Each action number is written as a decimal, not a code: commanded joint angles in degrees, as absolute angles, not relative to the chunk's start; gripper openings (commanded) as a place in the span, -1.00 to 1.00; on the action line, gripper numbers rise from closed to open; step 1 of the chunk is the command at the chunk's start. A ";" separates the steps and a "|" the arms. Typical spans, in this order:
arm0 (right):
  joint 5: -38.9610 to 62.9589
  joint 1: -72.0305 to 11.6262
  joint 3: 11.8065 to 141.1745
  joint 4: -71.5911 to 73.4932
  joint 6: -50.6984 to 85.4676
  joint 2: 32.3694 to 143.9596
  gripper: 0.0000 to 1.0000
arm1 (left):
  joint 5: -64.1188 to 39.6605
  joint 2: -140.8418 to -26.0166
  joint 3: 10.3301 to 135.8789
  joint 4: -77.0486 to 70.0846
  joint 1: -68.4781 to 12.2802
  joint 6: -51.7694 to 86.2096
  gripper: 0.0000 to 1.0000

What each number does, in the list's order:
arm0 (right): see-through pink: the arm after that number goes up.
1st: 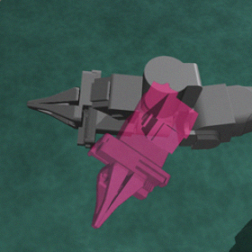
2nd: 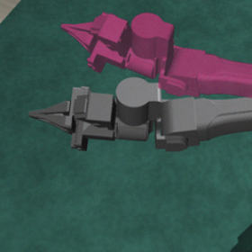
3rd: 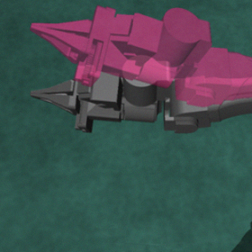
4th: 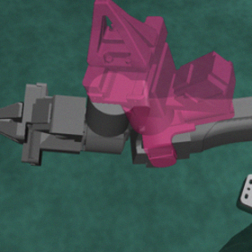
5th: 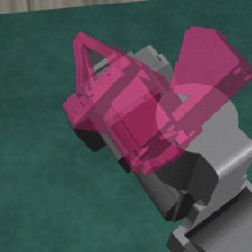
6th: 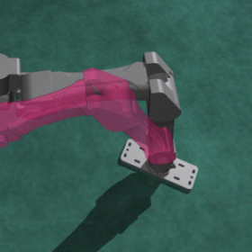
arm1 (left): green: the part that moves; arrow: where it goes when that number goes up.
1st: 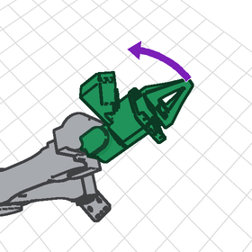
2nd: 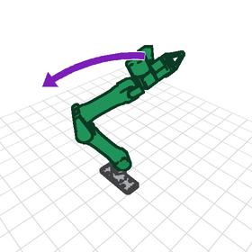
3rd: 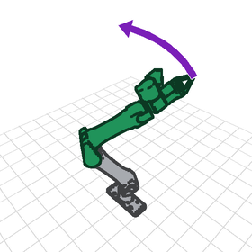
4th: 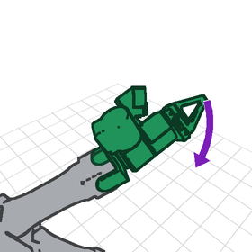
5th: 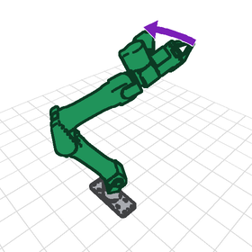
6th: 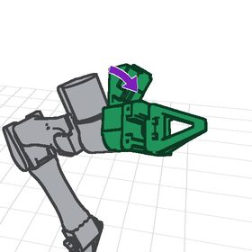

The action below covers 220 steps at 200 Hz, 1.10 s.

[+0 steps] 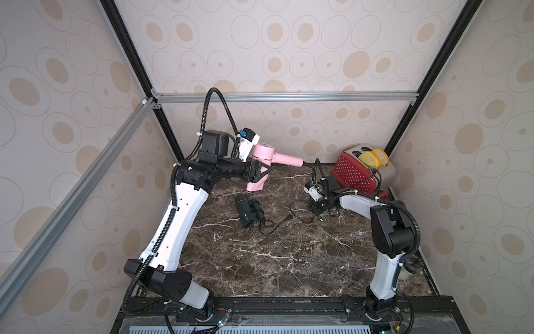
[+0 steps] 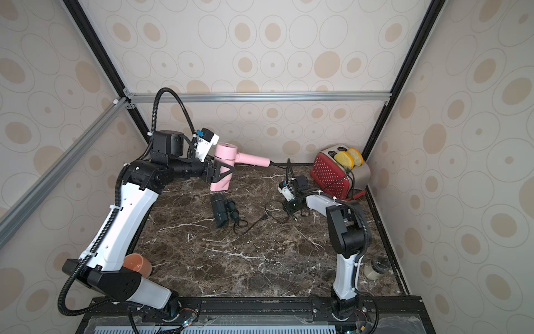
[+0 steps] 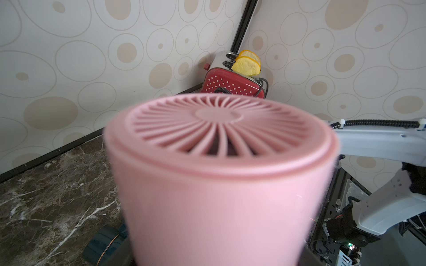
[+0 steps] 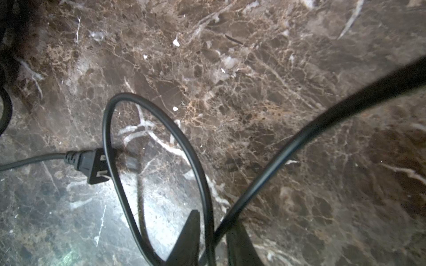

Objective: Wrap the cord around the hair dryer
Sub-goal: Wrap the power cord around the hair dryer.

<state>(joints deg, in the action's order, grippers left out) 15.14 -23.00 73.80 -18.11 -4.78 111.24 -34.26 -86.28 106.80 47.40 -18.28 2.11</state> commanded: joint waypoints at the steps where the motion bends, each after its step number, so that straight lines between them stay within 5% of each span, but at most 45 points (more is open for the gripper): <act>1: 15.82 -22.80 72.45 -19.74 -4.86 109.80 -0.56 | -33.45 -86.40 110.04 48.38 -17.42 -1.56 -1.00; 97: 14.59 -22.85 70.62 -22.67 -4.77 105.69 -0.65 | -29.97 -89.62 115.68 51.25 -15.35 -5.01 -1.00; 182: 15.87 -21.81 69.84 -23.99 -4.61 105.24 -0.37 | -31.37 -89.89 116.46 51.12 -15.35 -4.66 -1.00; 220: 15.81 -21.45 69.95 -24.27 -4.69 105.71 -0.70 | -31.23 -89.23 116.44 50.95 -15.33 -4.62 -1.00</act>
<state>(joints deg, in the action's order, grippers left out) 15.09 -21.78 70.54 -22.59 -4.05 106.69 -29.89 -90.50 113.30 51.99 -15.68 -2.68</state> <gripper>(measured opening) 0.178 0.673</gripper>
